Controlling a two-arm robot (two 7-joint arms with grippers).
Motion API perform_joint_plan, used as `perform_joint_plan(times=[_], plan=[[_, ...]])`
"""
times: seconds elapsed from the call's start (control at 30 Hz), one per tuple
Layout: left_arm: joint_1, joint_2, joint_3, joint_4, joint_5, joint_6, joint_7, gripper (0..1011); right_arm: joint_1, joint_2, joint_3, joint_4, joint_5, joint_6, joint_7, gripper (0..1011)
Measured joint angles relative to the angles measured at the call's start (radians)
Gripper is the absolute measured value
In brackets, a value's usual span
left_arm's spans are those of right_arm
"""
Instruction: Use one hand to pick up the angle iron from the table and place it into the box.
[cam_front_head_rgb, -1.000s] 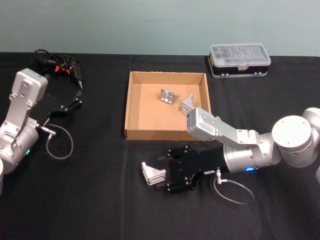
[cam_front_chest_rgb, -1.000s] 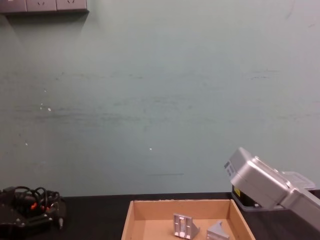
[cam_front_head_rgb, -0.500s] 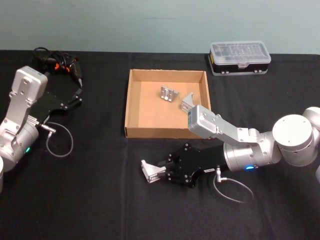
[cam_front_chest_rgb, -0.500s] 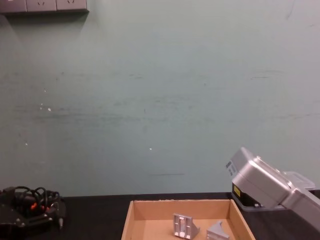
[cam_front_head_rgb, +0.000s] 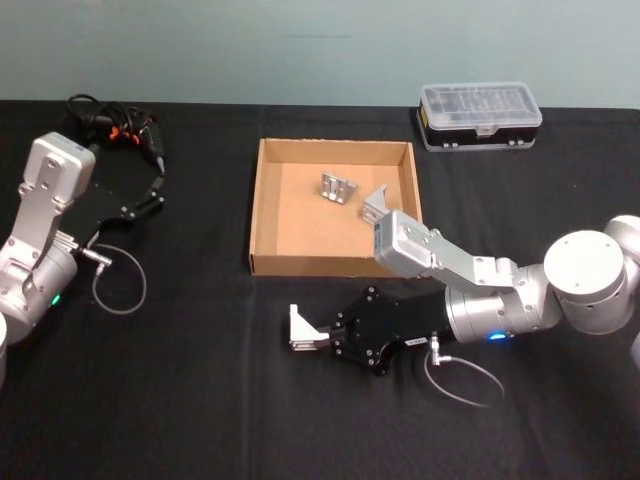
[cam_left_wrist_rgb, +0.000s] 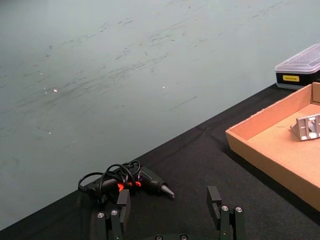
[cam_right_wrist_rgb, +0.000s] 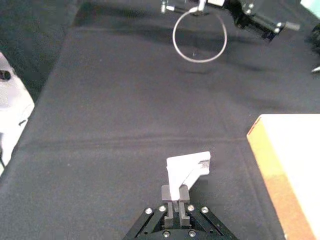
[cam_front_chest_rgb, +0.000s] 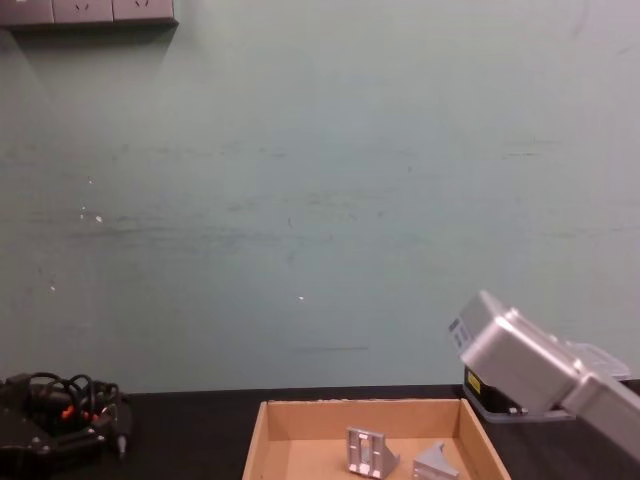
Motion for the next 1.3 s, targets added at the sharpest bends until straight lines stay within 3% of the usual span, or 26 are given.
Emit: perform_joint_plan(times=[0.37,0.5,0.77,0.93,1.3], plan=[[0.0,0.0,0.0,0.0,0.0,0.0,0.0,1000,0.008,0.035,0.052,-0.122,0.025,0.004,-0.031,75],[0.0,0.0,0.0,0.0,0.0,0.0,0.0,1000,0.023,0.038,0.069,-0.133,0.024,0.0,-0.049,75],[0.0,0.0,0.0,0.0,0.0,0.0,0.0,1000,0.06,0.013,0.1,-0.06,0.0,-0.002,-0.105,75],[0.0,0.0,0.0,0.0,0.0,0.0,0.0,1000,0.08,-0.028,0.113,0.021,-0.015,-0.002,-0.135,75],[0.0,0.0,0.0,0.0,0.0,0.0,0.0,1000,0.122,-0.111,0.106,0.161,-0.049,-0.014,-0.138,75]])
